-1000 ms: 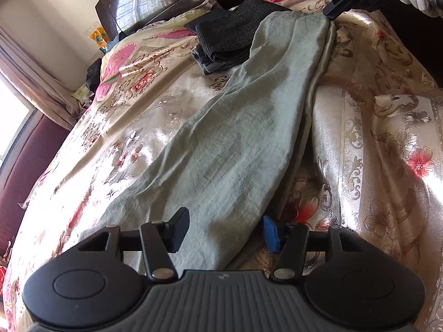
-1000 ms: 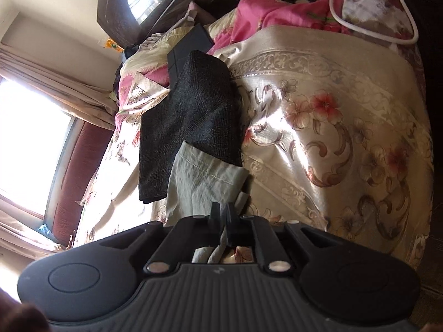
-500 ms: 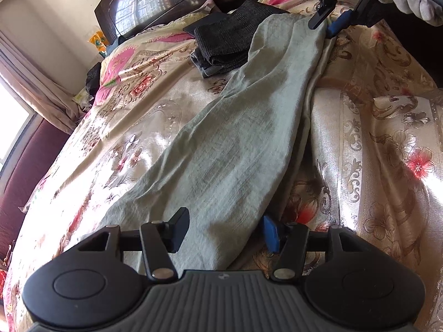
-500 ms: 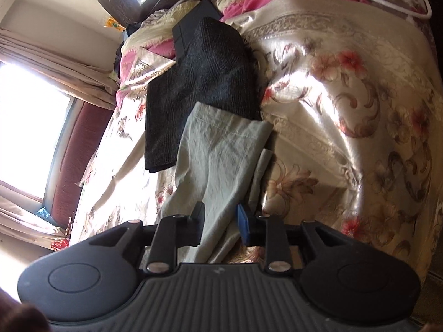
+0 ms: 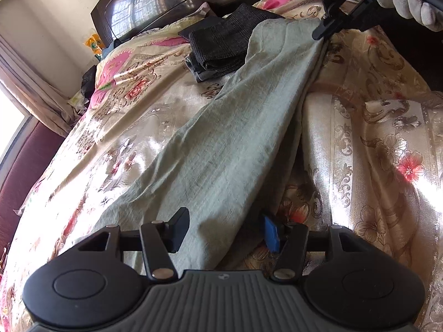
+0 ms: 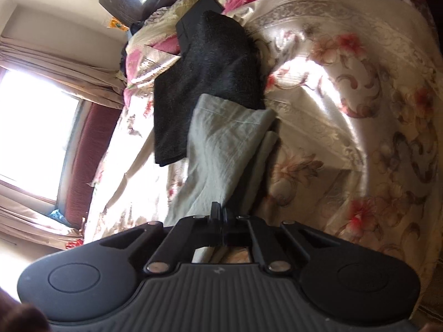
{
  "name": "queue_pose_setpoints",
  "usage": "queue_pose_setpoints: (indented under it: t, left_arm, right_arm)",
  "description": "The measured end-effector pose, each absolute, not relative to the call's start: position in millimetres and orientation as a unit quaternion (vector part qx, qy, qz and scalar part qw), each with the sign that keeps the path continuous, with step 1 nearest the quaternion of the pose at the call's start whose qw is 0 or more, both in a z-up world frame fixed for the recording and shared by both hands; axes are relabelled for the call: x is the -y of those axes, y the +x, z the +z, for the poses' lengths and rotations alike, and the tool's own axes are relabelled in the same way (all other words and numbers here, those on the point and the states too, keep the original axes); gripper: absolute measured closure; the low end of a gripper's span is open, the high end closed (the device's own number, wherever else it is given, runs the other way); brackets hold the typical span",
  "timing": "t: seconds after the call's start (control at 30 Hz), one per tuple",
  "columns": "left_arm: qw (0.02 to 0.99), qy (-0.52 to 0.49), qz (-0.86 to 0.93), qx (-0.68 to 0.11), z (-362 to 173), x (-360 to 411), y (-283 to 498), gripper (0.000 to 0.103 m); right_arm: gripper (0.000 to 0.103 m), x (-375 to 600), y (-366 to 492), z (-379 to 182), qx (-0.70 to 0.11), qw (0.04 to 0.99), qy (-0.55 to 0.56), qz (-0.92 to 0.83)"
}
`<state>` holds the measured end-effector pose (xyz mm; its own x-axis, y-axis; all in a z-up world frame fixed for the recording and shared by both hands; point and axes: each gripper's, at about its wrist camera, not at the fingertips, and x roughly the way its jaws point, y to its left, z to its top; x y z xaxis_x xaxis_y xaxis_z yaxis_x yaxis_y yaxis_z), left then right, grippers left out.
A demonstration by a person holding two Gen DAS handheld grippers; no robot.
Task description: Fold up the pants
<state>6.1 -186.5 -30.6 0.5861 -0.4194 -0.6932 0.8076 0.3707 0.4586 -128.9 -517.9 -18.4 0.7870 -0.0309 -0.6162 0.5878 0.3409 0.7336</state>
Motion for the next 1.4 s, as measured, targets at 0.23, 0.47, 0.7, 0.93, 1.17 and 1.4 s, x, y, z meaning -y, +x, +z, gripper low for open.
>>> queue_pose_setpoints:
  t: [0.23, 0.47, 0.7, 0.93, 1.17, 1.4]
  left_arm:
    - [0.793, 0.405, -0.383, -0.245, -31, 182, 6, 0.034]
    - [0.803, 0.388, -0.374, -0.255, -30, 174, 4, 0.034]
    - [0.808, 0.374, -0.372, -0.263, -31, 171, 5, 0.034]
    - [0.806, 0.378, -0.372, -0.262, -32, 175, 5, 0.034]
    - [0.799, 0.391, -0.375, -0.261, -31, 179, 5, 0.034]
    - [0.79, 0.415, -0.382, -0.24, -34, 184, -7, 0.034]
  right_arm:
    - [0.079, 518, -135, -18, -0.242, 0.774, 0.545, -0.212]
    - [0.07, 508, -143, -10, -0.208, 0.79, 0.52, -0.249]
    - [0.068, 511, -152, -18, -0.209, 0.774, 0.543, -0.248]
    - [0.066, 512, -132, -28, -0.208, 0.777, 0.543, -0.241]
    - [0.098, 514, -118, -42, -0.182, 0.769, 0.554, -0.262]
    - [0.098, 511, -137, 12, -0.105, 0.839, 0.475, -0.243]
